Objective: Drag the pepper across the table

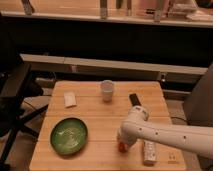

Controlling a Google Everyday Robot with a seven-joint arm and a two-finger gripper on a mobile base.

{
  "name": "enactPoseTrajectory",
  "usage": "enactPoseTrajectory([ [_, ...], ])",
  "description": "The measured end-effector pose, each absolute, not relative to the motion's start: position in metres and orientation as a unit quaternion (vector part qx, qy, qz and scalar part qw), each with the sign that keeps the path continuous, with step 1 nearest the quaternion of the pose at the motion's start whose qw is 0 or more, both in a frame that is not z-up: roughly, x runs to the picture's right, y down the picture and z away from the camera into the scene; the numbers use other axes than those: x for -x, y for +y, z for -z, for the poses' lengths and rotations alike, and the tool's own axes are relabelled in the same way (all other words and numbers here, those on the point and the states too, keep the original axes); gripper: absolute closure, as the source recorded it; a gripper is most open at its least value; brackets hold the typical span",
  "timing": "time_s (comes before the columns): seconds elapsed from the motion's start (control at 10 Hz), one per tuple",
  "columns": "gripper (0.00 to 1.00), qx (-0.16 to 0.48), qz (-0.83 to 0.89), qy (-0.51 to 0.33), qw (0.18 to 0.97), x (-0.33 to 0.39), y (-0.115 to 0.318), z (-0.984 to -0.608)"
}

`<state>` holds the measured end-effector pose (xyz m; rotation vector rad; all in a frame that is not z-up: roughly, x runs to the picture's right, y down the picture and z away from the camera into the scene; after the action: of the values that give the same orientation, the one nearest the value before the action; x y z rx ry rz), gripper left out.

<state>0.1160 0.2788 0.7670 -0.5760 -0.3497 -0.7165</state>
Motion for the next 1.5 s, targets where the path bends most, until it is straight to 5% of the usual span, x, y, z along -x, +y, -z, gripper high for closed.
enactPoseTrajectory([
  [1.5,1.00,0.276,0.324,-0.163,0.890,-0.191,0.246,-0.778],
])
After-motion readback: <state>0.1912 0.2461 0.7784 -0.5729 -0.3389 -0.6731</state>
